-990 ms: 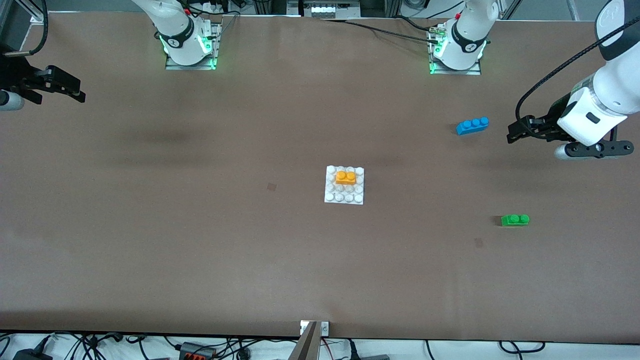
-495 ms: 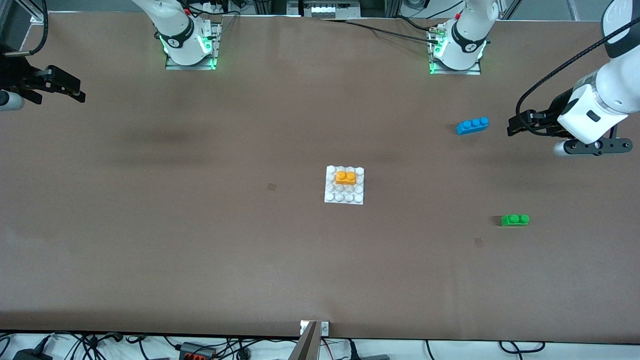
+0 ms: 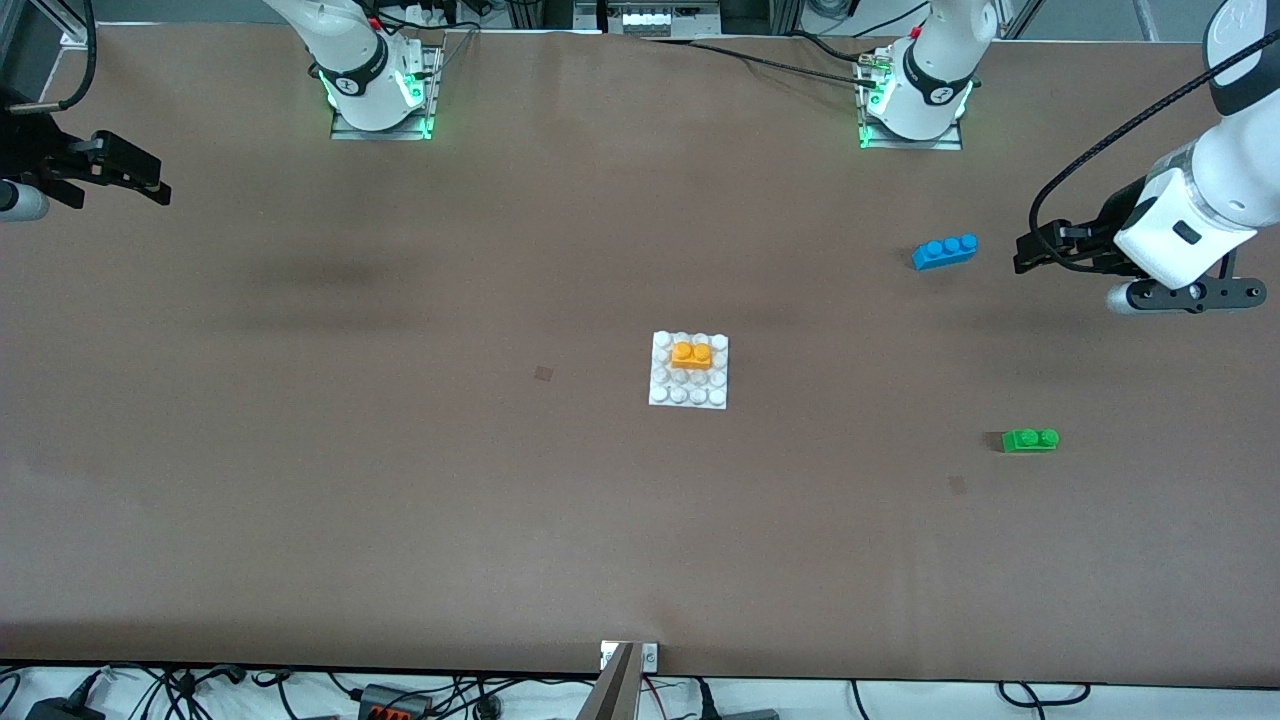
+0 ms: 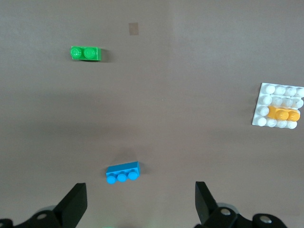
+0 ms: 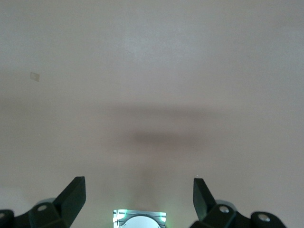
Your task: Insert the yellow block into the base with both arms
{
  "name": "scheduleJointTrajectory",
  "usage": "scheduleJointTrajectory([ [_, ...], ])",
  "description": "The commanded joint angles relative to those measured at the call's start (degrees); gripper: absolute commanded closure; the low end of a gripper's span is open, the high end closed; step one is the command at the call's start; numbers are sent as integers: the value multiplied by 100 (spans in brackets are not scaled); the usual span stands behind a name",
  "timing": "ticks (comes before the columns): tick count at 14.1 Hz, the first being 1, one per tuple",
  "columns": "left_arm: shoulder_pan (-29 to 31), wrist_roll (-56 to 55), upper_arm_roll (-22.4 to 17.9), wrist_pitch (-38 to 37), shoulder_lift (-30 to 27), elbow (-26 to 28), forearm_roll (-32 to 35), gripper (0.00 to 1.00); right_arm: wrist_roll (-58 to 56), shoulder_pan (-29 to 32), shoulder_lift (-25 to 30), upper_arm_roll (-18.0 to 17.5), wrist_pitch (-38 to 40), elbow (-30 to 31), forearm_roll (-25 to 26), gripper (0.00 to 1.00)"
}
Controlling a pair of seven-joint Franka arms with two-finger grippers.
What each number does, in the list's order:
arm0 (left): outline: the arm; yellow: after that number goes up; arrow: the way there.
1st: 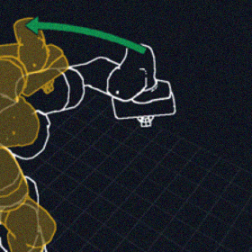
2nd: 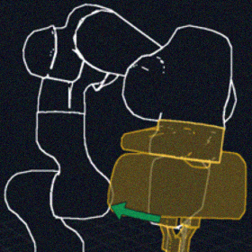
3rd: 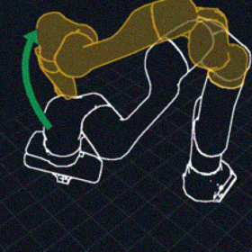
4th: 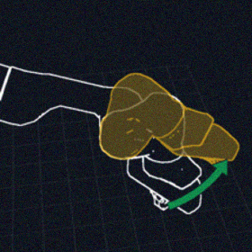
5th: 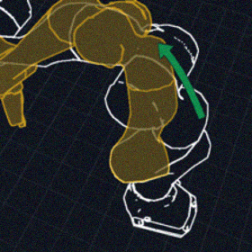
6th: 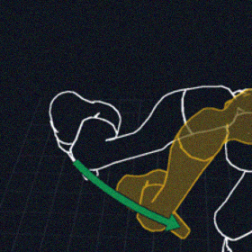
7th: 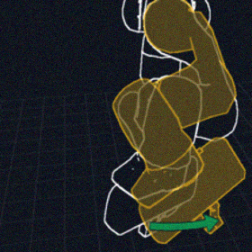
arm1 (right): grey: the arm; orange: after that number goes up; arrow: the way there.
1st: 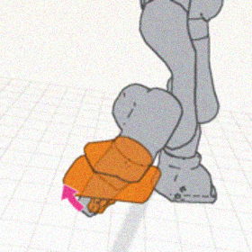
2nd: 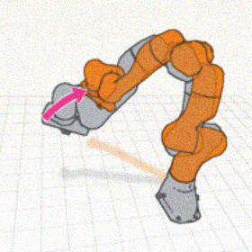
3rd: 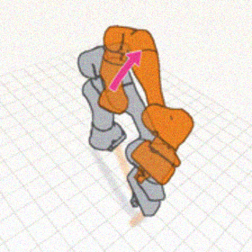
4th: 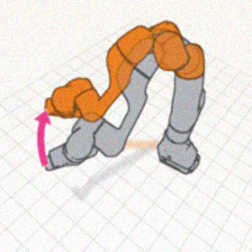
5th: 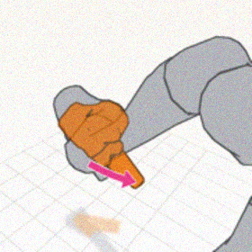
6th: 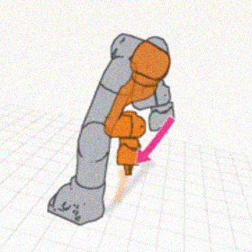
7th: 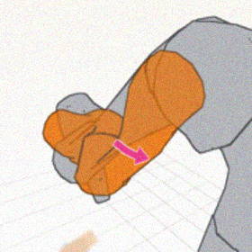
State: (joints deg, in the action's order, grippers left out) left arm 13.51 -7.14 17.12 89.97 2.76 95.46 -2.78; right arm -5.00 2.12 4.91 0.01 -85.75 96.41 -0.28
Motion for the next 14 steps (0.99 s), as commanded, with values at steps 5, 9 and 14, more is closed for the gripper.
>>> scheduleJointTrajectory([
  [5,-1431,125,-1440,-129,111,-150,76,0,8,-28,-34,17,119,-122,-60,0],
  [9,-1431,125,-1440,-129,111,-159,85,0,8,-28,-43,17,119,-122,-60,0],
  [14,-1431,125,-1440,-129,111,-159,76,0,-1,-28,-34,17,119,-122,-60,0],
])
